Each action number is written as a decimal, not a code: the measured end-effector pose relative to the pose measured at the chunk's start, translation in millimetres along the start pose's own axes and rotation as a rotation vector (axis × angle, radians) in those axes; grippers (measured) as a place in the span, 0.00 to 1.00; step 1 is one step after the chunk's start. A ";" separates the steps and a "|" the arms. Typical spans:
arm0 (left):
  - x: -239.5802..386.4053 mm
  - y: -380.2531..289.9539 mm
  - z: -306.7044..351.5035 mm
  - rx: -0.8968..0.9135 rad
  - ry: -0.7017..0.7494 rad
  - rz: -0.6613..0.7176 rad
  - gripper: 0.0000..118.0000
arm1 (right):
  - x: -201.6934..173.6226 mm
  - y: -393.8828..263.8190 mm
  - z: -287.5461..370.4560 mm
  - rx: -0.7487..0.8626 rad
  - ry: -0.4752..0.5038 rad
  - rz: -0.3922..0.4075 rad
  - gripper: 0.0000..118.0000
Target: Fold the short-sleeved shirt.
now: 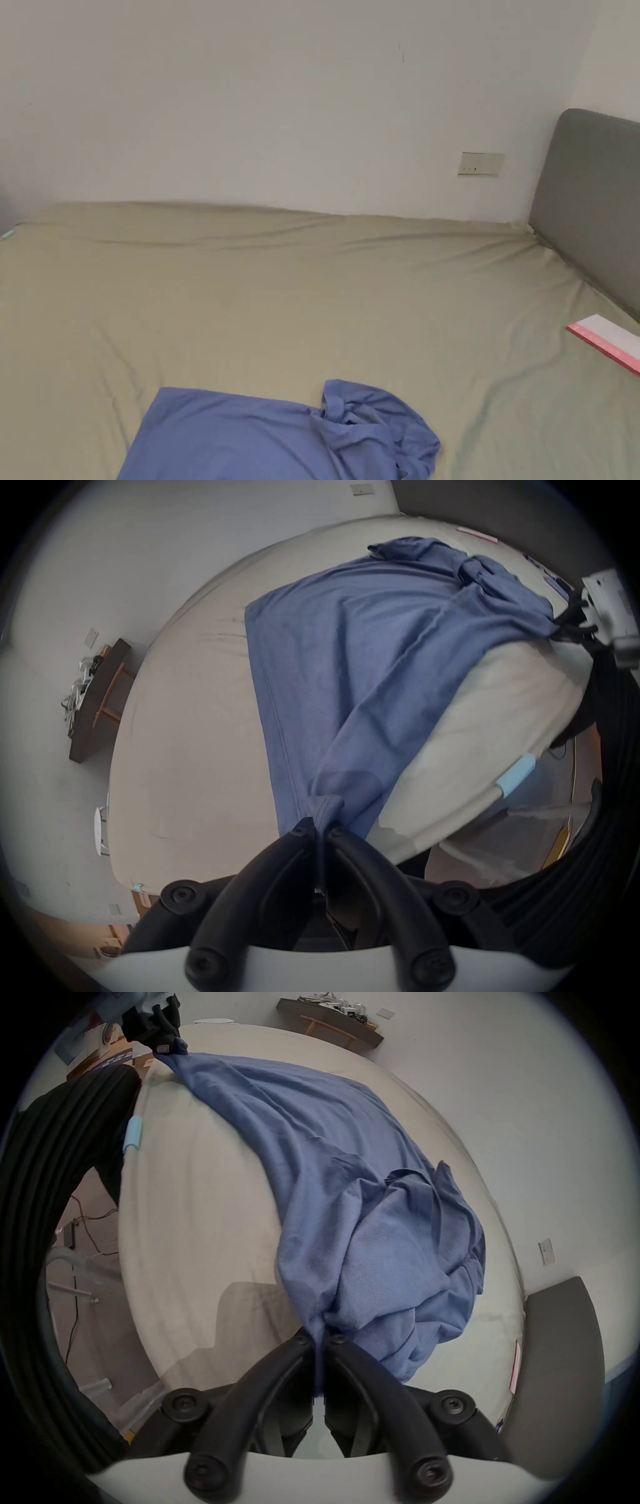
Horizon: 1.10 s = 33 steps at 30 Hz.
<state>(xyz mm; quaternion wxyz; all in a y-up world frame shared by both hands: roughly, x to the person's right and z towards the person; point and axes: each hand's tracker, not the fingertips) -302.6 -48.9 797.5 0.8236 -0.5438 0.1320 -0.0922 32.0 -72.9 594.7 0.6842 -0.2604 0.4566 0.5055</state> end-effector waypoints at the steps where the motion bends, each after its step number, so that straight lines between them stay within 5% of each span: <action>1: -1.7 3.0 -0.3 0.007 -0.008 0.015 0.22 | 6.9 4.3 3.1 -0.026 0.030 -0.084 0.24; 3: -4.4 14.2 3.8 0.042 -0.044 0.065 0.67 | 31.4 13.3 22.0 -0.045 0.182 -0.365 0.78; 4: -6.8 20.2 7.4 0.083 -0.051 0.094 0.96 | 43.7 11.9 31.5 0.046 0.238 -0.462 0.92; 7: -15.4 54.6 30.1 0.246 -0.050 0.183 0.96 | 82.2 23.5 72.3 0.153 0.147 -0.579 0.92; 13: -31.7 131.2 115.9 0.696 -0.045 0.498 0.96 | 148.5 55.5 155.0 0.357 -0.344 -0.634 0.92; 18: -21.7 183.0 184.0 0.996 0.151 0.470 0.96 | 180.1 81.4 218.1 0.567 -0.546 -0.778 0.92; 22: -13.3 210.0 218.7 1.069 0.186 0.449 0.96 | 181.0 101.8 233.5 0.583 -0.726 -0.695 0.92; 24: -2.9 219.3 225.8 1.099 0.232 0.392 0.90 | 175.8 109.7 232.4 0.598 -0.718 -0.678 0.85; 25: 4.5 223.3 226.0 1.104 0.282 0.364 0.74 | 172.1 113.7 232.1 0.608 -0.720 -0.666 0.70; 28: 18.6 230.9 220.9 1.111 0.316 0.312 0.11 | 165.6 122.3 223.8 0.608 -0.729 -0.638 0.04; 33: 22.6 237.8 208.4 1.108 0.305 0.324 0.00 | 167.1 126.2 203.6 0.600 -0.672 -0.650 0.02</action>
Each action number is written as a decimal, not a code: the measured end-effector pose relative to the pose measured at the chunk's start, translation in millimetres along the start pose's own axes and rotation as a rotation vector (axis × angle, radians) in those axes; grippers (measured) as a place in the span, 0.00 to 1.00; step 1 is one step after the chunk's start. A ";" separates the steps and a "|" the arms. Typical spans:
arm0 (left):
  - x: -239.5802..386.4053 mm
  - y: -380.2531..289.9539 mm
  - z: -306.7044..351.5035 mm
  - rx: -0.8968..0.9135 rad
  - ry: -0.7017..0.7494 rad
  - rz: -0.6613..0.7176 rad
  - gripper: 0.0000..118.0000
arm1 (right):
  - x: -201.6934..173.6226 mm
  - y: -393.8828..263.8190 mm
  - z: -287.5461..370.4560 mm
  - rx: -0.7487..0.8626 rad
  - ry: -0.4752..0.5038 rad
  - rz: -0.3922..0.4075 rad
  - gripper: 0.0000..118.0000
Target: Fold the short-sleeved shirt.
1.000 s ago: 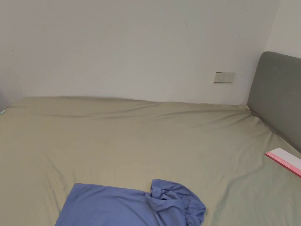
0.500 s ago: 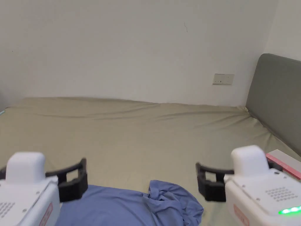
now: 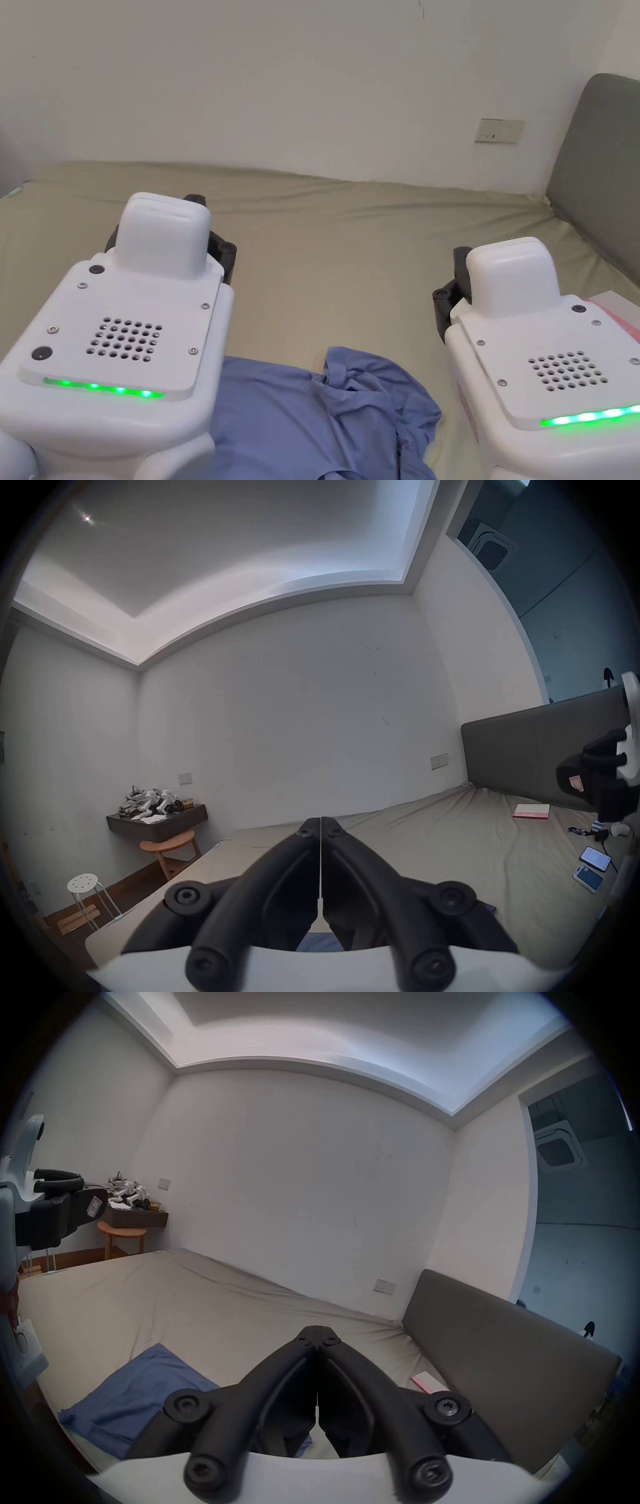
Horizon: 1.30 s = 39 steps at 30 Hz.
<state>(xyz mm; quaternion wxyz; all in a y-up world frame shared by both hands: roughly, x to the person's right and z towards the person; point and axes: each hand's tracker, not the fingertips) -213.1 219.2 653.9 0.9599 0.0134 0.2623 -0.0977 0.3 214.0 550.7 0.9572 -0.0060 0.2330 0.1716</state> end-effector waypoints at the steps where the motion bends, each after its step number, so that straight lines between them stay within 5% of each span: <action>1: 1.3 -1.9 -3.8 -0.005 -0.004 -0.007 0.00 | -1.4 -2.8 -4.5 -0.007 -0.003 -0.002 0.02; 7: -3.6 -45.9 -41.5 -0.153 -0.089 0.026 0.00 | 0.1 -30.1 -31.5 -0.074 0.003 -0.020 0.02; 12: -20.1 -150.5 -97.5 -0.448 -0.127 0.020 0.05 | 2.7 -87.5 -65.7 -0.227 0.017 -0.007 0.02; 15: -40.8 -220.7 -142.4 -0.665 -0.135 0.083 0.88 | 4.8 -126.1 -89.2 -0.352 0.037 0.006 0.02; 17: -57.0 -261.9 -176.9 -0.766 -0.108 0.119 1.00 | 5.2 -150.8 -103.5 -0.416 0.022 0.006 0.02; 27: -84.1 -361.9 -319.2 -0.979 -0.038 0.135 0.97 | 17.3 -188.6 -141.2 -0.541 0.051 -0.029 0.02; 33: -69.0 -365.9 -320.6 -0.992 -0.078 0.146 0.63 | 23.3 -196.5 -155.1 -0.574 0.072 -0.021 0.02; 37: -47.6 -347.3 -307.9 -0.973 -0.166 0.051 0.02 | 26.9 -196.4 -162.7 -0.588 0.074 -0.057 0.02; 39: -35.4 -340.8 -298.1 -0.952 -0.173 -0.078 0.02 | 30.9 -194.5 -168.2 -0.603 0.084 -0.084 0.02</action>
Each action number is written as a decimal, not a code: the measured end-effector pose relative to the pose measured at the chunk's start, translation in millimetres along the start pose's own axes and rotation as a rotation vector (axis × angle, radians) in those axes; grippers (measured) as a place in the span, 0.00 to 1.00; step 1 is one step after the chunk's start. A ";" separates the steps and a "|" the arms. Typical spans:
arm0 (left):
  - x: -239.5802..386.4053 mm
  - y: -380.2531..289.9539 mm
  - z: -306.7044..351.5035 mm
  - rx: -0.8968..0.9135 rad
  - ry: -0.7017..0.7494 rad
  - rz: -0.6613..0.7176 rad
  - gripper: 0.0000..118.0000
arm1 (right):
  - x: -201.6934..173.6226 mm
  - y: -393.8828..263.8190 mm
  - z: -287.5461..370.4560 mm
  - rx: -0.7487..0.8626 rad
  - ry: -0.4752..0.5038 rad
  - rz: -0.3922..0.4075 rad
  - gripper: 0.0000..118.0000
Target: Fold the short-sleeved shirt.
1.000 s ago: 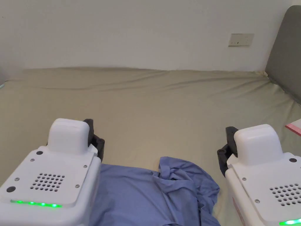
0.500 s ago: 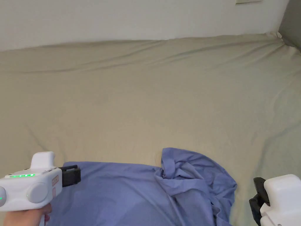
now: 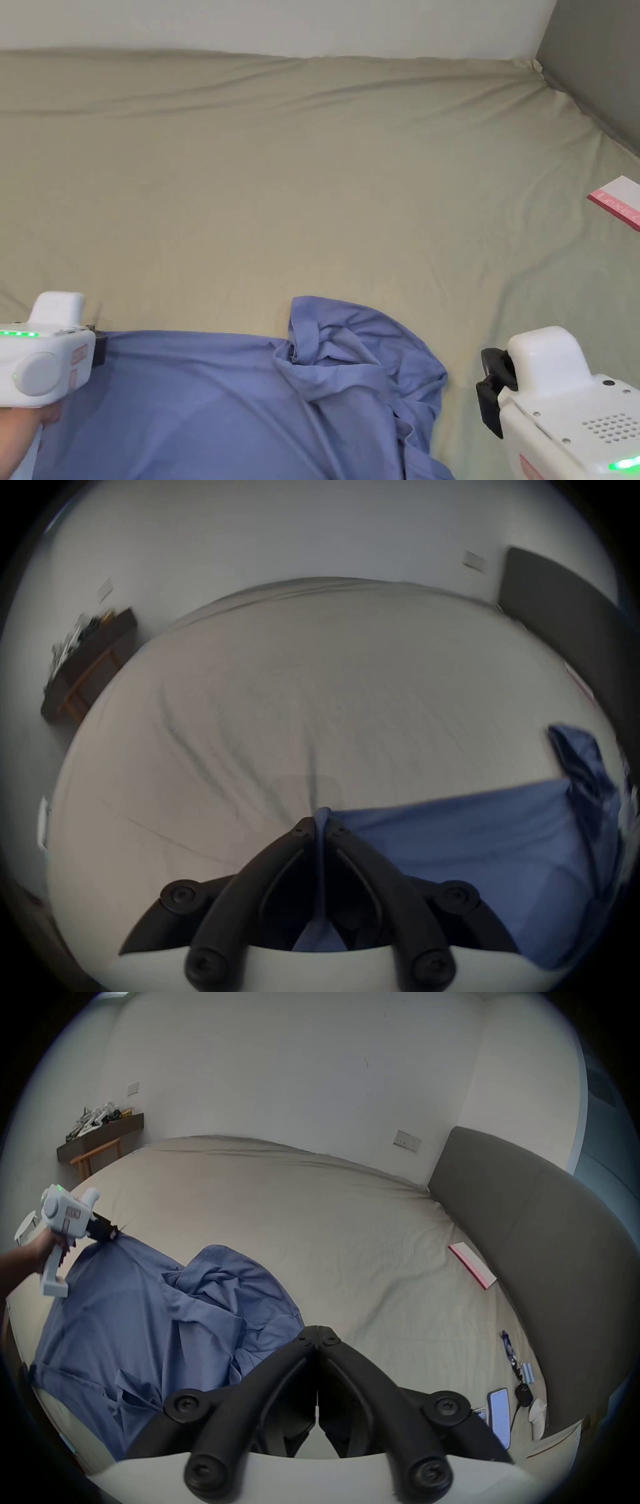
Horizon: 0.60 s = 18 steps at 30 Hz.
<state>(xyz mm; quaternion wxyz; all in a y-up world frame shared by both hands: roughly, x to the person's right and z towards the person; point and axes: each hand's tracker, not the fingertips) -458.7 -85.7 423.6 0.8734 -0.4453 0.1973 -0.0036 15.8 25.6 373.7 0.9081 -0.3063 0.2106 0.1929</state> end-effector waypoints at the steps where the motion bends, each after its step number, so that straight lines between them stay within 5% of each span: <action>1: 3.1 -1.2 7.5 0.035 0.038 -0.046 0.02 | 2.3 2.7 -1.6 -0.009 0.002 -0.001 0.03; 3: -4.6 -2.5 21.8 0.065 0.023 -0.024 0.02 | 7.1 7.3 -4.2 -0.022 0.003 0.000 0.17; 5: -12.3 -2.7 49.9 0.118 0.022 0.019 0.02 | 13.2 12.1 -9.9 -0.038 0.016 -0.006 0.77; 6: -16.0 -3.4 67.6 0.141 0.021 0.036 0.02 | 16.1 14.7 -17.4 -0.061 0.033 -0.012 0.90; 9: -29.4 -8.3 110.3 0.200 0.020 0.051 0.02 | 20.6 18.5 -42.7 -0.076 0.118 -0.050 0.91; 13: -41.7 -22.6 149.9 0.230 0.052 0.060 0.02 | 10.4 13.6 -110.0 -0.292 0.143 0.017 0.91; 18: -46.7 -41.1 162.3 0.206 0.046 0.073 0.02 | -1.6 -12.5 -172.6 -0.463 0.154 -0.033 0.86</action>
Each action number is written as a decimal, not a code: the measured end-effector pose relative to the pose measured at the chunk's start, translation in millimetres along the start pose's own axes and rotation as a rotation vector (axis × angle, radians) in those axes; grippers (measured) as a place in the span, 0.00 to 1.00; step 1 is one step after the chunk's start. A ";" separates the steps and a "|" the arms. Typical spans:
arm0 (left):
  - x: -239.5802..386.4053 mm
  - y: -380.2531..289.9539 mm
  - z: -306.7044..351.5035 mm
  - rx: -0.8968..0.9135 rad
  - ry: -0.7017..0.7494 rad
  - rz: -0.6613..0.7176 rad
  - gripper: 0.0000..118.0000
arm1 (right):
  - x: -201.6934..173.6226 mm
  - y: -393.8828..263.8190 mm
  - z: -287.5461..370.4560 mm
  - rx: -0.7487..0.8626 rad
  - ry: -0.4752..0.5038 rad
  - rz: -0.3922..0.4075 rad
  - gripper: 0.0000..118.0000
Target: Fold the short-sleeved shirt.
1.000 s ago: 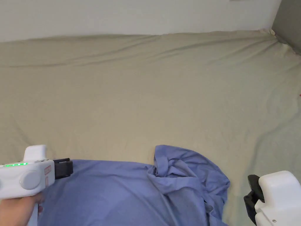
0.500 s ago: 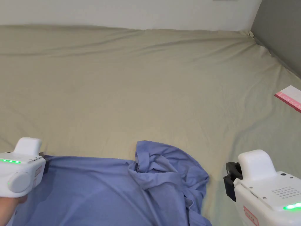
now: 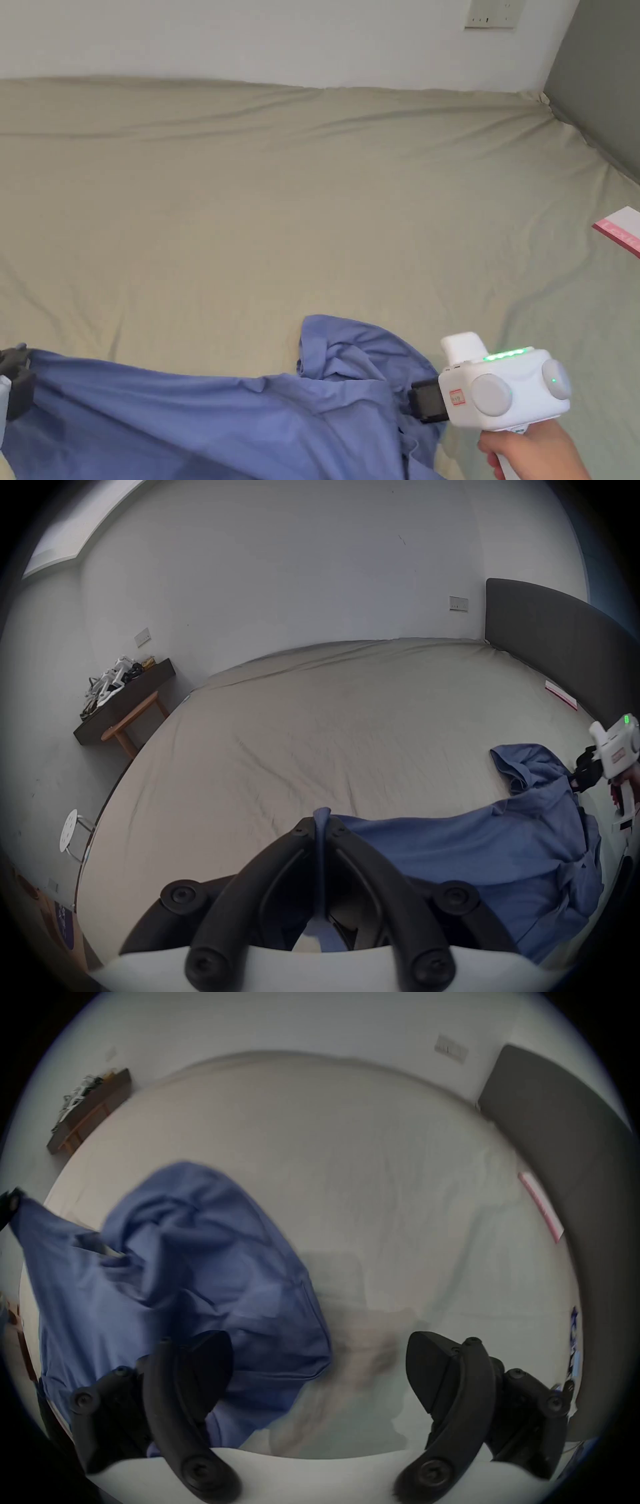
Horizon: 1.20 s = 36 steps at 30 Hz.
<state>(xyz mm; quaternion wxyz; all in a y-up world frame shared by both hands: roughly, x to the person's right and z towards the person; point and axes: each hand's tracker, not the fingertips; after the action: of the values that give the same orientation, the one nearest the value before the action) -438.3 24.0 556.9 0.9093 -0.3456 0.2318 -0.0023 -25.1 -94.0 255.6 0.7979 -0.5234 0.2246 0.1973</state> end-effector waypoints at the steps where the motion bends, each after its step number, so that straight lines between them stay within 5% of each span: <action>1: 0.6 -2.9 0.3 -0.003 0.005 -0.003 0.02 | -3.7 -2.2 -2.6 0.002 -0.002 0.014 0.82; 4: 0.7 -10.3 1.4 -0.016 0.024 -0.018 0.02 | -12.2 -8.7 6.7 0.056 -0.011 0.034 0.70; 7: 2.3 -16.4 0.5 -0.029 0.029 -0.011 0.02 | -19.6 -16.1 11.6 0.113 0.079 0.073 0.24; 9: 5.2 -21.3 0.4 -0.038 0.050 -0.018 0.02 | -32.3 -16.3 15.5 0.114 0.042 0.149 0.09; 11: 2.7 -21.4 3.5 -0.044 0.056 -0.010 0.02 | -35.5 -15.5 20.2 0.125 -0.016 0.206 0.09; 15: -13.3 -12.5 21.7 0.003 0.100 0.041 0.02 | -11.5 -18.7 71.9 0.271 0.032 0.071 0.08; 20: -30.2 20.5 84.4 0.145 0.155 0.079 0.02 | 31.6 -25.8 179.1 0.464 -0.015 0.036 0.08; 31: -45.2 71.3 237.5 0.475 0.233 0.051 0.02 | 64.5 -70.8 369.8 0.881 -0.204 0.087 0.08; 36: -43.5 87.7 296.5 0.611 0.272 0.038 0.02 | 63.6 -86.6 431.1 0.995 -0.211 0.077 0.08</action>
<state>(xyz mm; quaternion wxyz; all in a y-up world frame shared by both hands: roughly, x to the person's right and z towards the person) -365.3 284.0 713.8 0.9315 -0.0491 0.3459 -0.1010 140.2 277.0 435.7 0.9610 -0.0488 0.2288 0.1473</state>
